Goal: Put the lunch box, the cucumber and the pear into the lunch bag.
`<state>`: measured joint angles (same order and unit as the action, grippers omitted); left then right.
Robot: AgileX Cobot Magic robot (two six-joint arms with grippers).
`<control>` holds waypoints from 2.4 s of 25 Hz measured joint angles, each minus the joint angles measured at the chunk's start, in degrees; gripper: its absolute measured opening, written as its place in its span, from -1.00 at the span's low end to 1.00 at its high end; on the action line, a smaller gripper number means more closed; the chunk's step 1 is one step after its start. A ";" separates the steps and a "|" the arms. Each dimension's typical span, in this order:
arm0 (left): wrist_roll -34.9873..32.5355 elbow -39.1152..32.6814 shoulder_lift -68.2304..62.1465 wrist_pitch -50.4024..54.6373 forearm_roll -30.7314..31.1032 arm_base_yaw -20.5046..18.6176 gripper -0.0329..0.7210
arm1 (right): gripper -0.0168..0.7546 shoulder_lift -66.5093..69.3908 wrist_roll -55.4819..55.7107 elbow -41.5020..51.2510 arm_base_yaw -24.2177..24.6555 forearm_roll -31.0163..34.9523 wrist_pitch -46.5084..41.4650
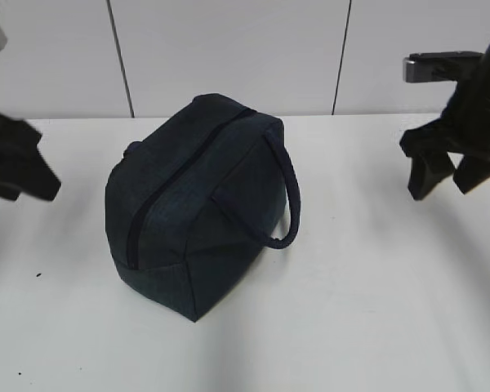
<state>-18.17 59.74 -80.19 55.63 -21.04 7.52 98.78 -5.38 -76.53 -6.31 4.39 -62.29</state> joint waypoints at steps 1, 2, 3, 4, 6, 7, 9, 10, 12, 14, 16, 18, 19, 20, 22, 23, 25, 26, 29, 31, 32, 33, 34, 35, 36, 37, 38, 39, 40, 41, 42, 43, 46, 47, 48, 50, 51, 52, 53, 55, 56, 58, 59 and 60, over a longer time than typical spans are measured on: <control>0.49 -2.49 2.23 -0.19 0.56 0.00 0.03 | 0.35 -2.82 0.83 3.23 -0.56 -0.42 -0.02; 1.26 -5.49 4.66 -0.34 1.10 0.00 0.02 | 0.33 -5.24 1.35 6.00 -1.23 -0.67 -0.02; 1.94 -8.44 6.94 -0.40 1.56 0.00 0.02 | 0.32 -8.29 1.58 9.33 -1.49 -0.90 -0.12; 2.54 -10.82 9.85 -0.50 2.03 0.00 0.00 | 0.31 -11.49 1.69 12.76 -1.75 -0.90 -0.12; 4.06 -16.10 16.52 -0.50 3.35 0.00 -0.05 | 0.30 -17.78 1.81 19.01 -1.97 -1.20 -0.27; 4.56 -18.43 19.51 -0.42 4.16 0.00 -0.08 | 0.30 -21.42 1.92 22.27 -1.97 -1.47 -0.27; 5.51 -21.98 27.04 -0.16 5.76 0.00 -0.14 | 0.29 -28.50 1.92 27.50 -1.97 -1.98 -0.98; 6.14 -23.53 30.20 0.37 6.83 0.00 -0.17 | 0.29 -32.51 2.02 29.93 -1.97 -2.11 -1.65; 7.46 -25.77 37.88 1.56 9.07 0.00 -0.23 | 0.29 -40.91 2.02 33.69 -1.97 -2.20 -2.72; 10.07 -27.42 44.35 3.25 11.57 0.06 -0.26 | 0.29 -48.93 2.11 36.67 -1.97 -2.32 -3.86; 12.13 -28.64 50.42 4.64 13.88 0.12 -0.27 | 0.29 -56.81 2.15 38.51 -1.97 -2.42 -4.78; 14.89 -29.39 55.35 6.21 17.12 0.12 -0.27 | 0.29 -65.16 2.25 39.91 -1.97 -2.68 -5.71; 15.95 -29.53 57.91 6.65 18.51 0.12 -0.27 | 0.29 -69.00 2.25 40.47 -1.97 -3.04 -5.81; 16.90 -29.58 60.40 6.89 20.18 0.12 -0.27 | 0.29 -72.06 2.25 41.13 -1.97 -3.57 -5.81; 17.71 -29.58 64.62 7.03 22.79 0.12 -0.28 | 0.29 -78.73 2.37 42.79 -1.97 -5.03 -6.01; 18.17 -29.58 66.77 7.03 23.34 0.12 -0.28 | 0.29 -81.23 2.37 43.63 -1.97 -5.93 -6.06; 18.17 -29.58 70.26 7.30 23.89 0.12 -0.28 | 0.29 -86.51 2.37 45.65 -1.97 -6.94 -6.15; 18.17 -29.65 71.92 7.30 23.97 0.12 -0.28 | 0.29 -88.48 2.37 46.30 -1.97 -7.34 -5.90; 18.17 -29.95 75.77 7.30 24.11 0.12 -0.28 | 0.29 -94.37 2.26 47.21 -1.97 -7.57 -5.06; 18.17 -29.98 77.67 7.35 24.18 0.12 -0.28 | 0.29 -97.01 2.17 47.42 -1.97 -7.57 -4.59; 18.17 -29.98 78.35 7.41 24.20 0.12 -0.28 | 0.29 -98.25 2.17 47.55 -1.97 -7.57 -4.32; 18.17 -29.98 79.12 7.47 24.25 0.12 -0.28 | 0.29 -99.03 2.17 47.75 -1.97 -7.57 -4.32; 18.17 -29.98 79.74 7.47 24.25 0.12 -0.28 | 0.29 -99.45 2.17 47.78 -1.97 -7.57 -4.27; 18.17 -29.98 80.14 7.47 24.27 0.12 -0.28 | 0.29 -99.58 2.17 47.83 -1.97 -7.57 -4.27; 18.17 -29.98 80.51 7.51 24.27 0.12 -0.28 | 0.29 -99.72 2.17 47.83 -1.97 -7.57 -4.27; 18.17 -29.98 80.87 7.51 24.27 0.12 -0.28 | 0.29 -99.84 2.17 47.83 -1.97 -7.57 -4.27; 18.17 -29.98 81.07 7.67 24.27 0.17 -0.28 | 0.29 -99.84 2.17 47.83 -1.97 -7.44 -4.27; 18.17 -29.98 81.15 7.67 24.32 0.17 -0.28 | 0.29 -99.84 2.17 47.83 -1.97 -7.31 -4.18; 18.17 -29.98 81.20 7.79 24.32 0.17 -0.28 | 0.29 -99.84 2.17 47.83 -1.97 -7.31 -4.18; 18.17 -29.98 81.20 7.79 24.32 0.17 -0.28 | 0.29 -99.84 2.17 47.83 -1.97 -7.31 -4.18; 18.17 -29.98 81.20 7.79 24.32 0.17 -0.28 | 0.29 -99.84 2.29 47.83 -1.97 -7.21 -4.18; 18.17 -29.98 81.20 7.79 24.25 0.17 -0.28 | 0.29 -99.84 2.29 47.83 -1.97 -7.17 -4.18; 18.17 -29.98 81.20 7.79 24.15 0.17 -0.28 | 0.29 -99.84 2.39 47.83 -1.97 -7.17 -4.18; 18.17 -29.98 81.20 7.79 24.09 0.17 -0.28 | 0.29 -99.84 2.39 47.83 -1.97 -7.17 -4.18; 18.17 -29.98 81.20 7.79 24.10 0.17 -0.28 | 0.29 -99.84 2.39 47.83 -1.97 -7.17 -4.18; 18.17 -29.98 81.20 7.79 24.10 0.17 -0.28 | 0.28 -99.84 2.51 47.83 -1.97 -7.17 -4.14; 18.17 -29.98 81.20 7.79 24.10 0.17 -0.28 | 0.28 -99.84 2.51 47.83 -1.97 -7.17 -4.14; 18.17 -29.98 81.20 7.79 24.10 0.17 -0.28 | 0.28 -99.84 2.51 47.83 -1.97 -7.08 -4.14; 18.17 -29.98 81.20 7.79 24.10 0.17 -0.28 | 0.28 -99.84 2.51 47.83 -1.97 -7.08 -4.14; 18.17 -29.98 81.20 7.79 24.10 0.17 -0.28 | 0.28 -99.84 2.51 47.83 -1.97 -7.08 -4.14; 18.17 -29.98 81.20 7.79 24.10 0.17 -0.28 | 0.28 -99.84 2.51 47.83 -1.97 -7.08 -4.14; 18.17 -29.98 81.20 7.85 24.10 -0.09 -0.28 | 0.28 -99.84 2.51 47.83 -1.84 -7.08 -4.05; 18.17 -29.98 81.20 7.85 24.10 -0.76 -0.28 | 0.28 -99.84 2.51 47.83 -1.17 -7.08 -4.05; 18.17 -29.98 81.20 7.85 24.10 -2.14 -0.28 | 0.28 -99.84 2.51 47.83 0.08 -7.08 -4.05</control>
<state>0.00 29.76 1.02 63.47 3.06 5.38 -1.06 -2.87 -28.70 -6.23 -2.69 -66.34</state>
